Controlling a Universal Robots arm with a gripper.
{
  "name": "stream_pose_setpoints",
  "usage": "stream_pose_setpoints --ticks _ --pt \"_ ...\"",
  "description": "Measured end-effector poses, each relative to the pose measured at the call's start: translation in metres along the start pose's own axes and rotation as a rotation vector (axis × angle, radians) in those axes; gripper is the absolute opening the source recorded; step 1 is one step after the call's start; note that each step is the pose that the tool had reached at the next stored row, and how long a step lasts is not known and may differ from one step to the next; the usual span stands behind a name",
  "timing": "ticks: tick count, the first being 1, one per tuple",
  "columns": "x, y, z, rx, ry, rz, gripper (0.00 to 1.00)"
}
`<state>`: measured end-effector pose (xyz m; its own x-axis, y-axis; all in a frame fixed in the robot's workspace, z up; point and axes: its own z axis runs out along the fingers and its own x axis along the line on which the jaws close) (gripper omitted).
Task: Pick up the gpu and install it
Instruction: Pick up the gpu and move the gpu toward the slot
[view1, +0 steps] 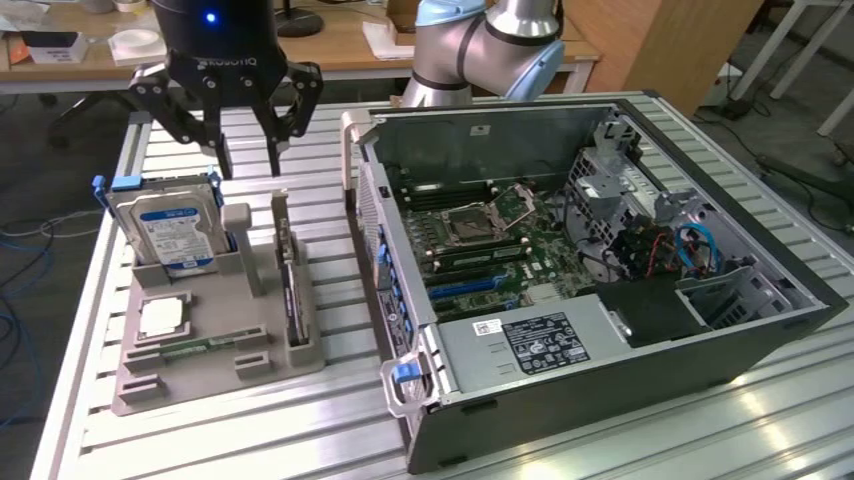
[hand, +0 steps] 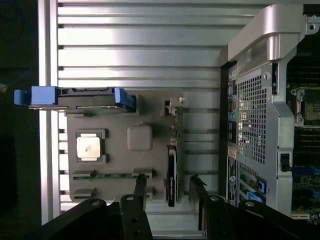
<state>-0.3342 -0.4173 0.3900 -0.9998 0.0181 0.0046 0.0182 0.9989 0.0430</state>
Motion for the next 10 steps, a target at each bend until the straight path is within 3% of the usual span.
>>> stream_pose_setpoints --ticks 10 --pt "0.0 -0.0007 0.0025 0.0 0.0001 -0.002 0.47"
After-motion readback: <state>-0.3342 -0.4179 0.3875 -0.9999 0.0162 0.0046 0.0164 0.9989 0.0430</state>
